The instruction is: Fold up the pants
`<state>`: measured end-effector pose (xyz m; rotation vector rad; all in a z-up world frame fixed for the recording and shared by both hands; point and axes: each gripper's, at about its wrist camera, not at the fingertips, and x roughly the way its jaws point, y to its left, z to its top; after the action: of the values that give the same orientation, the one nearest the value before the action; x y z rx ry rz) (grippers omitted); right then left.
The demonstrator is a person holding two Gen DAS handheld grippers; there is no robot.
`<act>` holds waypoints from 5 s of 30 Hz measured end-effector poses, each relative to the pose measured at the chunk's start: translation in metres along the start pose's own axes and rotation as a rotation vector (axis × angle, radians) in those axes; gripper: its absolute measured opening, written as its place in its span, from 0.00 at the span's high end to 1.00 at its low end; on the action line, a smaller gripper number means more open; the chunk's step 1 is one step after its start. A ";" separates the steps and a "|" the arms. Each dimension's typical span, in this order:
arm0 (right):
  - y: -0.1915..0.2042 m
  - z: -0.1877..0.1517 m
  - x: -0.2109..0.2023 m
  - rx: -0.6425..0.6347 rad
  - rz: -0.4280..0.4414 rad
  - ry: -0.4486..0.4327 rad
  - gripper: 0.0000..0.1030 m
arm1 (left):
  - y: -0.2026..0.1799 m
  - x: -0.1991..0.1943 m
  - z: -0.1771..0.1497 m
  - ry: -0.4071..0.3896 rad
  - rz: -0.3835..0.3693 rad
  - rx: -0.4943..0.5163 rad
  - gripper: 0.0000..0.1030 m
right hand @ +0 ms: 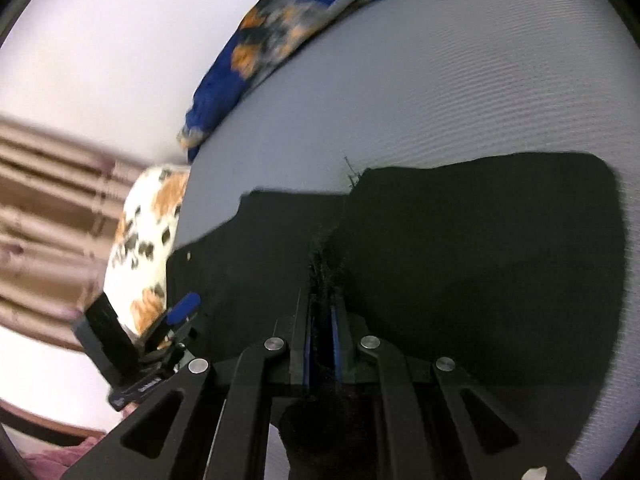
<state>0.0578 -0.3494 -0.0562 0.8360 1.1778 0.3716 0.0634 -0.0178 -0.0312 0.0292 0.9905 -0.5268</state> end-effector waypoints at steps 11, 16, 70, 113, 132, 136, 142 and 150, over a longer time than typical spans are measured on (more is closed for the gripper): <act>0.053 -0.020 0.084 -0.157 -0.064 0.157 0.83 | 0.013 -0.006 0.001 0.026 -0.119 -0.062 0.29; 0.063 -0.023 0.056 -0.187 -0.077 0.065 0.61 | 0.015 0.000 0.003 0.078 -0.233 -0.139 0.29; -0.012 -0.047 -0.043 0.070 -0.224 -0.289 0.29 | -0.024 0.053 0.024 0.282 -0.450 -0.101 0.95; 0.024 -0.009 0.015 -0.273 -0.700 -0.200 0.39 | -0.057 0.085 0.024 0.152 0.086 0.197 0.45; 0.034 -0.059 0.029 -0.273 -0.709 -0.131 0.25 | -0.033 0.037 -0.009 0.126 0.088 0.071 0.45; 0.034 -0.060 0.030 -0.266 -0.715 -0.138 0.23 | -0.013 0.020 -0.013 0.112 0.104 0.005 0.45; 0.036 -0.061 0.034 -0.265 -0.726 -0.141 0.20 | 0.015 -0.005 -0.024 0.083 0.178 -0.047 0.45; 0.036 -0.061 0.035 -0.256 -0.729 -0.146 0.17 | 0.072 -0.049 -0.048 0.052 0.186 -0.195 0.45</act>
<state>0.0207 -0.2803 -0.0609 0.1737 1.1832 -0.1383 0.0357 0.0773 -0.0340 -0.0394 1.0742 -0.2585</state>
